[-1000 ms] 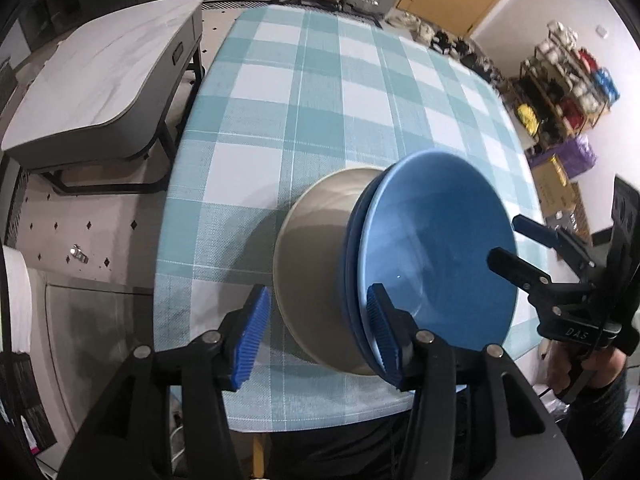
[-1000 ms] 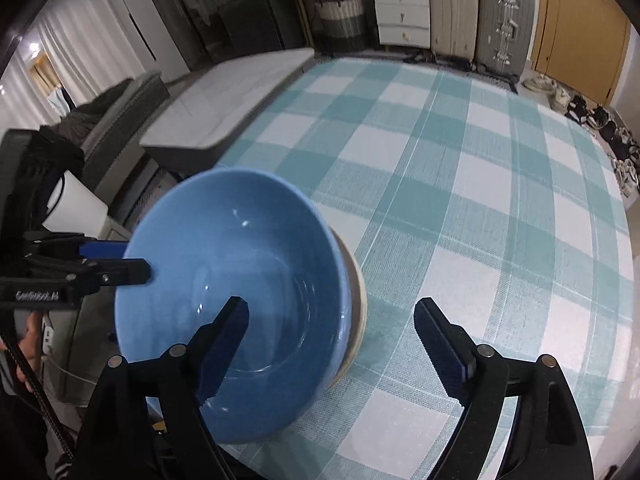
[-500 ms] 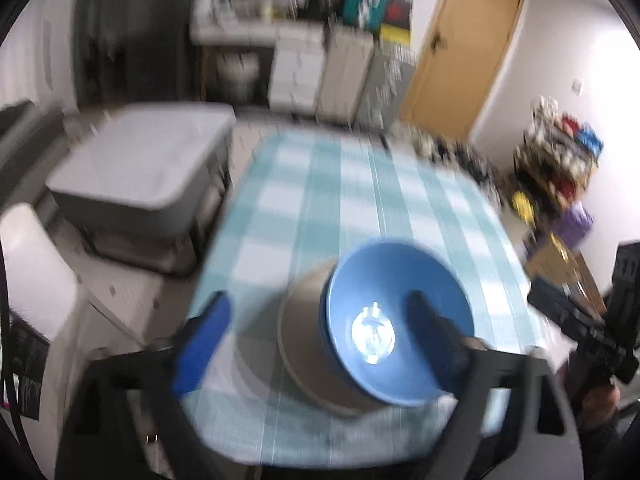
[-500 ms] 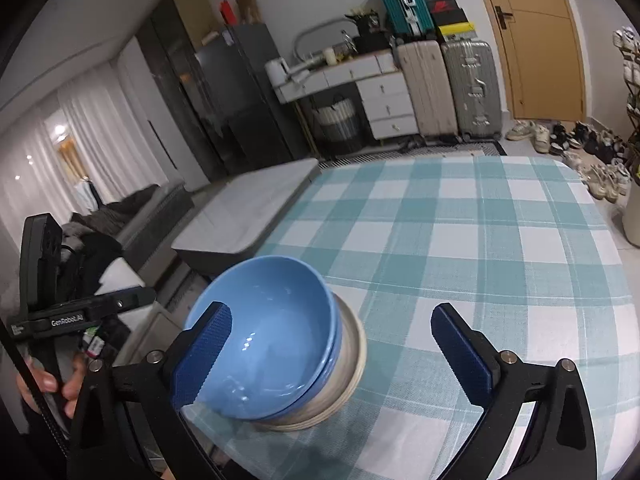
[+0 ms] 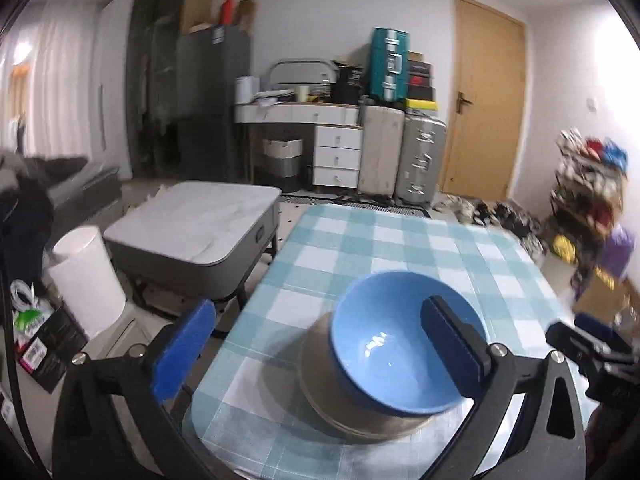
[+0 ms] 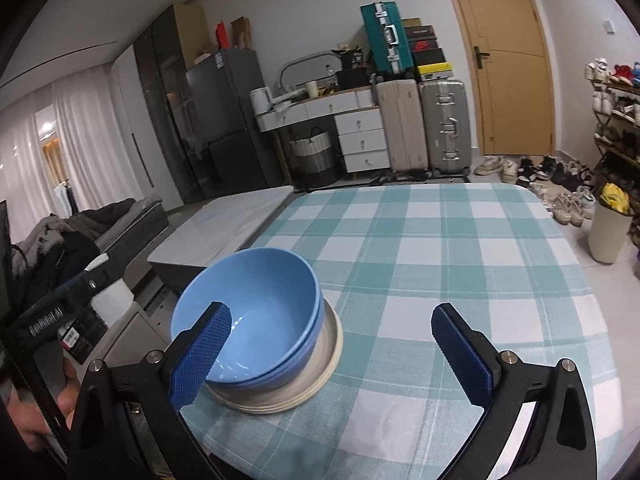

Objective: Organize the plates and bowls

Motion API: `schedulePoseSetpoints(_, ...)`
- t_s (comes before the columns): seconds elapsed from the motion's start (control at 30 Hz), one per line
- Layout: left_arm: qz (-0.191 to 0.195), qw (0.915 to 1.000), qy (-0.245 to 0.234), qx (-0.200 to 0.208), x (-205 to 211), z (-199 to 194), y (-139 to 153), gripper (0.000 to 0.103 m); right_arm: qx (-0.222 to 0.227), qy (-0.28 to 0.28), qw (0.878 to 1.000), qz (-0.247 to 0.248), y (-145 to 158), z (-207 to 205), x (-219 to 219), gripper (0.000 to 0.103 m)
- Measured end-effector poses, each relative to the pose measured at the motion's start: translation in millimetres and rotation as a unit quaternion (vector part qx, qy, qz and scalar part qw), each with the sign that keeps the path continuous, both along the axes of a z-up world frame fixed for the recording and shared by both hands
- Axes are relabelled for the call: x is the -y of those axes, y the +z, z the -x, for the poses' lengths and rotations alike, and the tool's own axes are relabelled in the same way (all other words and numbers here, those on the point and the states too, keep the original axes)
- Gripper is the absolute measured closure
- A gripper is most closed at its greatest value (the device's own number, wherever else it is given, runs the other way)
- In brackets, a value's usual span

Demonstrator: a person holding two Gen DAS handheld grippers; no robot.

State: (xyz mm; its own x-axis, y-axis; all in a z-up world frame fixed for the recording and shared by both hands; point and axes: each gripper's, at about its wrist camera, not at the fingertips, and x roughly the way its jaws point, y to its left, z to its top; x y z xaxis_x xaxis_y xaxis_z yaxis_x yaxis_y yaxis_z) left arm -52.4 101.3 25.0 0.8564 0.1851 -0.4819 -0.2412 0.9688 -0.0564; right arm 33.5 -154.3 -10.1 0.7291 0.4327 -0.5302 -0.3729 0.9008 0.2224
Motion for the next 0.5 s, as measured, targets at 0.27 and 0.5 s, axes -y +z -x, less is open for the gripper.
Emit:
schedulePoseSetpoints(0.27,-0.018,0.9997,-0.015,-0.01,23.2,5.7,-12.2,0.0,0.003,-0.045,0.999,0.024,-12.3,17.2,8.3,0.001)
schedulePoseSetpoints(0.5,-0.036,0.9989,-0.03,-0.011,48.0,15.5,-13.4,0.0,0.003,-0.072,0.997,0.042,-16.5,25.3,10.8,0.001)
